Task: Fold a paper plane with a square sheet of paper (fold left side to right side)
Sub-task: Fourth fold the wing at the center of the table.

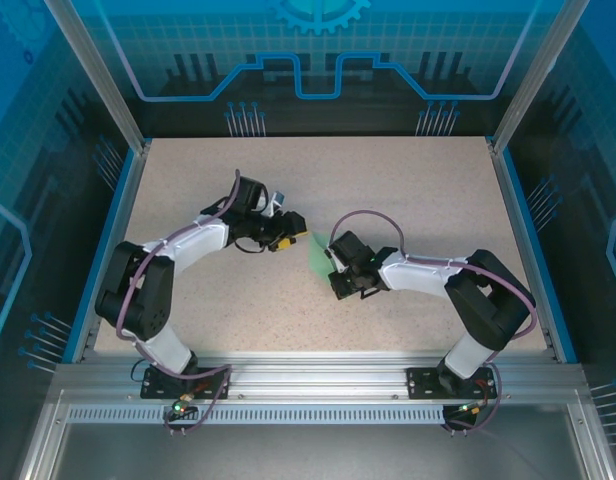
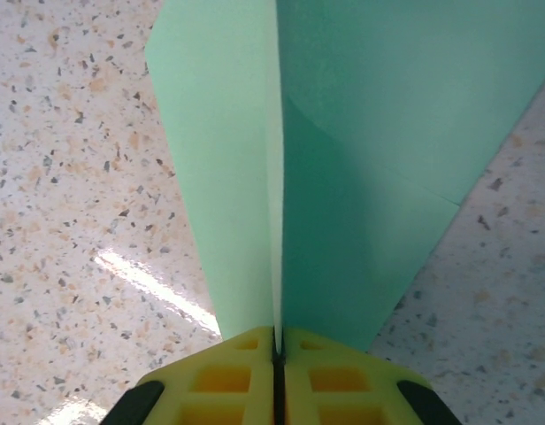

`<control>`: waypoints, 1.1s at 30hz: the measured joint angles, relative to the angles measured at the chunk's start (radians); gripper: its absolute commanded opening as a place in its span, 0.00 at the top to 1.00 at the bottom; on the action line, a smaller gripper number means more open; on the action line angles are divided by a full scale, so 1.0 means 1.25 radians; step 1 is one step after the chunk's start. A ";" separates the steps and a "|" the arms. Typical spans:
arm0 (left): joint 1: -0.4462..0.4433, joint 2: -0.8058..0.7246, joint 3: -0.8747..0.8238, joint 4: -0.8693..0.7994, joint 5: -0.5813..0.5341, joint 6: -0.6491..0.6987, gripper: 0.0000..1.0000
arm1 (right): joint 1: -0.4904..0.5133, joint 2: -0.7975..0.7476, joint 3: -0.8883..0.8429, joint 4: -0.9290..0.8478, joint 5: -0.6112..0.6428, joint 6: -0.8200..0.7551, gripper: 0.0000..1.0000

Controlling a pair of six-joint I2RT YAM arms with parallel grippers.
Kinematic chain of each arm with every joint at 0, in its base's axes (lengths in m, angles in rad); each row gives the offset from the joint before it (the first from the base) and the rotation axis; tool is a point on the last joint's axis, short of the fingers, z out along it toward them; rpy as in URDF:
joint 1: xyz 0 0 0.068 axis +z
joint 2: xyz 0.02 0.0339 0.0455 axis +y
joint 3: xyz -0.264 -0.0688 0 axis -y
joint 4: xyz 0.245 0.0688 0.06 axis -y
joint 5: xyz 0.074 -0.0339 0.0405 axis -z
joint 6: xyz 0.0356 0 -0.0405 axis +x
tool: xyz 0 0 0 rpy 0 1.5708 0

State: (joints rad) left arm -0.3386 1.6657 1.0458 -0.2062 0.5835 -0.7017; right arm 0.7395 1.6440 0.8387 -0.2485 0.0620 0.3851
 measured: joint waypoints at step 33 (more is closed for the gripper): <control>-0.100 0.283 0.128 -0.015 0.028 0.000 0.54 | -0.039 0.003 -0.031 0.052 -0.102 0.018 0.84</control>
State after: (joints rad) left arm -0.4633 2.0190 1.2053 -0.2249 0.6186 -0.7013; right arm 0.6903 1.6478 0.8001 -0.1829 -0.0658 0.4076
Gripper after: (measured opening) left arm 0.454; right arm 0.149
